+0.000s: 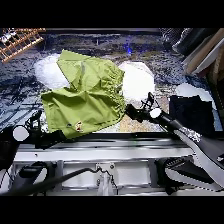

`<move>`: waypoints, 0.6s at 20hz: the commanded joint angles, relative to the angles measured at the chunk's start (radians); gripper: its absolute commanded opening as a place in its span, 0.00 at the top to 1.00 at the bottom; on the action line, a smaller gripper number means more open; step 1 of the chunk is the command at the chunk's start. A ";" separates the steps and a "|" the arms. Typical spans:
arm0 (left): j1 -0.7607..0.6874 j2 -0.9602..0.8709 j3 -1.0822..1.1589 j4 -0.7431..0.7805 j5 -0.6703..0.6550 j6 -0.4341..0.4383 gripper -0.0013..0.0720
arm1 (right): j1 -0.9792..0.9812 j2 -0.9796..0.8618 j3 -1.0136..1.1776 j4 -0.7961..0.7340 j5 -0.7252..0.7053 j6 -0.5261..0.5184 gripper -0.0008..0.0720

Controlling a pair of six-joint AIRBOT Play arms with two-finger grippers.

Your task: Fold the clothes and pants, and hang the long-sleeved shirts on hangers.

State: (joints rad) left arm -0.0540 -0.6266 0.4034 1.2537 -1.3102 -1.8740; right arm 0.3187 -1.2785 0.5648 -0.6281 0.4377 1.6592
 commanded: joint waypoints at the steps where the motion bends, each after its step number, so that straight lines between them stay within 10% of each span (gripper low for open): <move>1: 0.000 0.001 -0.032 0.084 -0.011 -0.077 0.13 | 0.001 0.000 0.000 0.000 -0.005 -0.001 0.93; 12: 0.297 -0.009 -0.083 0.003 0.204 -0.167 0.13 | 0.001 0.000 0.000 -0.005 0.014 -0.012 0.93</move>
State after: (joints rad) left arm 0.1608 -0.6289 0.3233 1.2900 -1.1542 -2.0327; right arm 0.3187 -1.2785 0.5648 -0.6319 0.4484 1.6493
